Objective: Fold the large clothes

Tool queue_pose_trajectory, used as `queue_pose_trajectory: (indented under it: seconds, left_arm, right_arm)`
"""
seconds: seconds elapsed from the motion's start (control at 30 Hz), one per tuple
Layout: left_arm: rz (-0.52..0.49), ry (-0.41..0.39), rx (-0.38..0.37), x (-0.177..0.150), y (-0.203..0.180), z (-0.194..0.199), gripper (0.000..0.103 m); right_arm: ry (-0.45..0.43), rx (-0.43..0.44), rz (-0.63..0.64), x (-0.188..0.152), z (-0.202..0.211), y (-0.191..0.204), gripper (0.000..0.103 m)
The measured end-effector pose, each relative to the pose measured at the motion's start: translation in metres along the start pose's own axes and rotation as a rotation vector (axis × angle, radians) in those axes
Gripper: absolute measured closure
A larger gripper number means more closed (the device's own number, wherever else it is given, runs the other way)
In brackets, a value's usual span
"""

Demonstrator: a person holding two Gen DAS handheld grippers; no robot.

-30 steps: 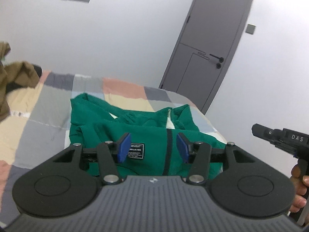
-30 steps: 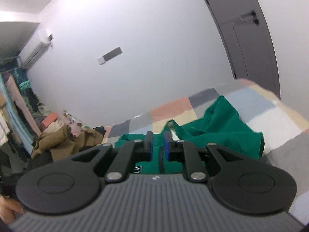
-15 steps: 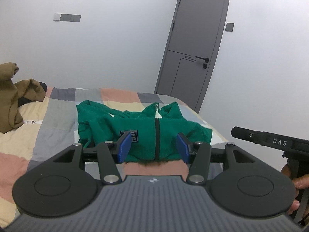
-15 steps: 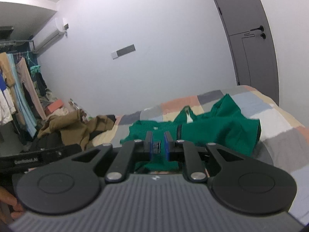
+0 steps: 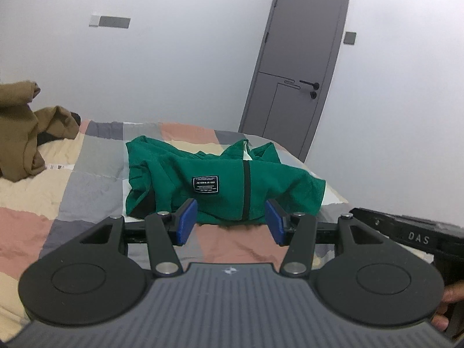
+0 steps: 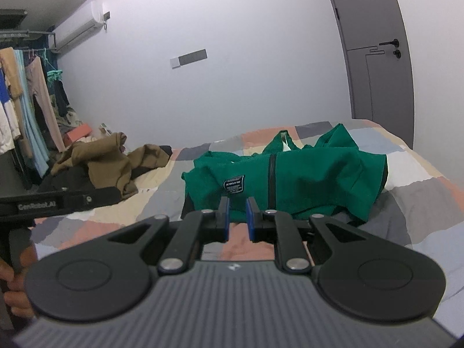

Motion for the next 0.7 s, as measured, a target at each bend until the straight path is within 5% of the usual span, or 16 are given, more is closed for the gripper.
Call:
queue_pose_trajectory:
  seconds: [0.3, 0.5, 0.63, 0.7]
  left_arm:
    - [-0.039, 0.003, 0.05, -0.006, 0.008, -0.005, 0.038]
    - [-0.033, 0.016, 0.089, -0.01, 0.018, -0.01, 0.01]
    - [-0.041, 0.015, 0.109, -0.011, 0.02, -0.012, 0.003]
    - [-0.041, 0.019, 0.115, -0.011, 0.021, -0.012, 0.002]
  right_arm:
    - [0.019, -0.045, 0.014, -0.01, -0.009, 0.002, 0.087]
    - [0.034, -0.076, 0.046, -0.012, -0.013, 0.003, 0.087]
    - [0.026, -0.083, 0.042, -0.01, -0.014, 0.002, 0.038]
    - [0.011, -0.089, 0.051, -0.008, -0.014, 0.002, 0.036]
Point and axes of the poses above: each gripper's, at about its wrist camera, not at the fingertips, and z roughly against the way its jaws point, y to its left, x to its top, the point moved 8 cm from there along -z, roughly the way its jaws point, and after that the axes turned 1 degree about x, right-handed, at the moved point
